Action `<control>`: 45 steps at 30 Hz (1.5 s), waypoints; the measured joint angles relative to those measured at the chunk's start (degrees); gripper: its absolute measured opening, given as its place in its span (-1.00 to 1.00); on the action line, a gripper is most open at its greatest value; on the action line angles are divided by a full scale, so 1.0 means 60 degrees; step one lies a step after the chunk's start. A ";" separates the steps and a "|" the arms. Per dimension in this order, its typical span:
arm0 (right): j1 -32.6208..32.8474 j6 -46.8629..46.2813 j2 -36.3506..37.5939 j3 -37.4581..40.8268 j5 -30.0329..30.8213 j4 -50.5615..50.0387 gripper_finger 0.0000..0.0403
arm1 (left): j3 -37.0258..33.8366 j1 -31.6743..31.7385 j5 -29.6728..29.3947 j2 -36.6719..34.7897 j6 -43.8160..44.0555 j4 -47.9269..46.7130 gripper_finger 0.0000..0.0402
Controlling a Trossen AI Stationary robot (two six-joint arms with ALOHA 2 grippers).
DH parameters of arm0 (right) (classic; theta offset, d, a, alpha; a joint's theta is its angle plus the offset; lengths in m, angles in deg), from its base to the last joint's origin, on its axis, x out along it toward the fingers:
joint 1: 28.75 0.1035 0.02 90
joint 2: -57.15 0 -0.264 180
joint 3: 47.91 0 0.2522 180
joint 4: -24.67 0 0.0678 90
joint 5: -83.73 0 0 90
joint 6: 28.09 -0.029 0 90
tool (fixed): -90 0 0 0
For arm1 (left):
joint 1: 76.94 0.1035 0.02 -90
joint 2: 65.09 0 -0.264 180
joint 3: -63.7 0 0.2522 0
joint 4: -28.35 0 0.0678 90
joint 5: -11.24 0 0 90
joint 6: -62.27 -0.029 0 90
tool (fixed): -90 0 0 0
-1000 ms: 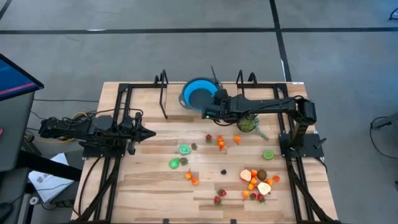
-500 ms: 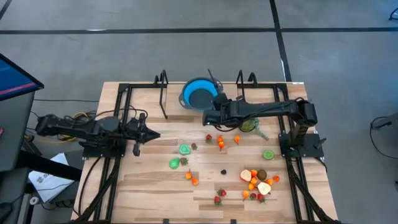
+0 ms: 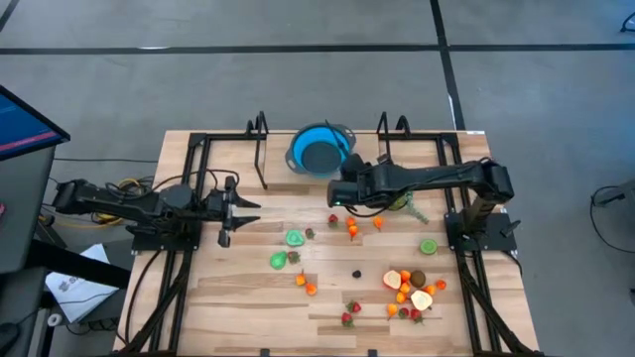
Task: Pick & Place Fruit
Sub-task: Put the knife on the shelf
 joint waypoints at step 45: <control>0.1292 0.2343 0.3049 0.0015 -0.1016 -0.0920 -0.76 | 0.3898 0.2846 0.0176 0.6917 -0.4191 0.0255 -0.29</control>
